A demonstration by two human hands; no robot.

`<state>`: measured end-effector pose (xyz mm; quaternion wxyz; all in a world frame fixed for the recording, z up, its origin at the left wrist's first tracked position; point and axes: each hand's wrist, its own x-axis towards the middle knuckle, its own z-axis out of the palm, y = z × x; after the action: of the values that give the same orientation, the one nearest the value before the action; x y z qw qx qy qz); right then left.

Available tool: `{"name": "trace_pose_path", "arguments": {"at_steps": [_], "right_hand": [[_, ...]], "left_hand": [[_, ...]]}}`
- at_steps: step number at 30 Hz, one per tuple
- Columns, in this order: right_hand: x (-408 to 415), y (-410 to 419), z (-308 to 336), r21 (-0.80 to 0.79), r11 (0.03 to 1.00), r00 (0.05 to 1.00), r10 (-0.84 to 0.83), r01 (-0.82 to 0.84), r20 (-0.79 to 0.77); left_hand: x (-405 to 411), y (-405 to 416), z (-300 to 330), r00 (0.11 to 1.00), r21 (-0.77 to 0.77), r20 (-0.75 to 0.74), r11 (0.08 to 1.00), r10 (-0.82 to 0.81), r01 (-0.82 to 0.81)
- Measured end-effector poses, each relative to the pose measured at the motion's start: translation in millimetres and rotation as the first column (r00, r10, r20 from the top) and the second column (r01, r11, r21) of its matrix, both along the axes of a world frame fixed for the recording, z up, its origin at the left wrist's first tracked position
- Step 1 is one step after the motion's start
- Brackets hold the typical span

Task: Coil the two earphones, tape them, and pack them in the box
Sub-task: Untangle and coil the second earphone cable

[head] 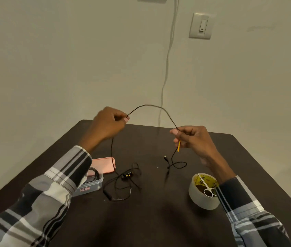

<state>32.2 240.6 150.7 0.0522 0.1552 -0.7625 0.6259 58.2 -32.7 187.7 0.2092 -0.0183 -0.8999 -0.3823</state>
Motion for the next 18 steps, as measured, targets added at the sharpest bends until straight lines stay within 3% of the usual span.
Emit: {"name": "trace_pose_path", "arguments": {"at_steps": [2,6,9,13,18], "right_hand": [[1,-6,6,0.035,0.999,0.999,0.032,-0.031,-0.024],[2,-18,12,0.131,0.989,0.995,0.075,-0.066,-0.071],[3,-24,15,0.155,0.985,0.991,0.09,-0.074,-0.1],[2,-24,14,0.154,0.986,0.991,0.076,-0.057,-0.114],[0,-19,6,0.146,0.988,0.994,0.056,-0.041,-0.096]], "left_hand": [[0,12,-9,0.998,-0.061,0.038,0.997,-0.049,0.051],[4,42,-12,0.955,0.021,0.026,0.955,-0.297,0.296],[7,56,-8,0.918,0.021,-0.025,0.918,-0.397,0.397],[6,61,-3,0.944,0.03,-0.129,0.95,-0.303,0.31],[8,56,5,0.923,0.228,-0.331,0.932,-0.199,0.283]]}}
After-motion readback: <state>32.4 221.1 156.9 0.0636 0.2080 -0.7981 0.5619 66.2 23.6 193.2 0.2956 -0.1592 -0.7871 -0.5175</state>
